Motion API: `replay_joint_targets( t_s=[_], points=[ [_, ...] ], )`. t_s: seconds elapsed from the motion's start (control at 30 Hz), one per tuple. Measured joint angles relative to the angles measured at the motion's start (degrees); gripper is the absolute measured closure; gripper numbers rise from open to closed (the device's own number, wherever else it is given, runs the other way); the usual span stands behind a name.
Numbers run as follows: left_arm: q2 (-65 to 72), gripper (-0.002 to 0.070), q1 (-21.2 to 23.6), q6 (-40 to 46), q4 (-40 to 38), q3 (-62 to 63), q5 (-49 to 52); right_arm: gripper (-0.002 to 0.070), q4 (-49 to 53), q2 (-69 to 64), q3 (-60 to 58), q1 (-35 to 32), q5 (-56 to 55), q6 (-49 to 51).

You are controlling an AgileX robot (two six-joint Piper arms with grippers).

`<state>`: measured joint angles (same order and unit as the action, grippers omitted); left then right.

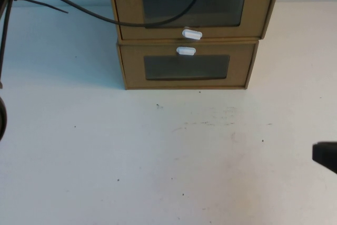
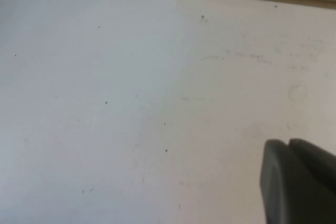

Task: Open the shoe box
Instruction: 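Pull the top drawer of the cardboard box fully open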

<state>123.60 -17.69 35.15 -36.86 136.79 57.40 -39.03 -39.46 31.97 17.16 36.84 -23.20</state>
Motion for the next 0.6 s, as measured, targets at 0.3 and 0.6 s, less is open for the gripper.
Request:
replay_joint_targets(
  t_s=[0.3, 0.6],
  points=[
    [0.00, 0.0680, 0.00, -2.36, 0.04, 0.42, 2.03, 0.0686, 17.43, -24.22, 23.35, 14.03, 1.20, 5.78],
    [-0.10, 0.0680, 0.00, -9.75, 0.04, 0.46, 2.66, 0.0685, 64.46, -42.43, 33.42, 29.39, -1.21, 32.22]
  ],
)
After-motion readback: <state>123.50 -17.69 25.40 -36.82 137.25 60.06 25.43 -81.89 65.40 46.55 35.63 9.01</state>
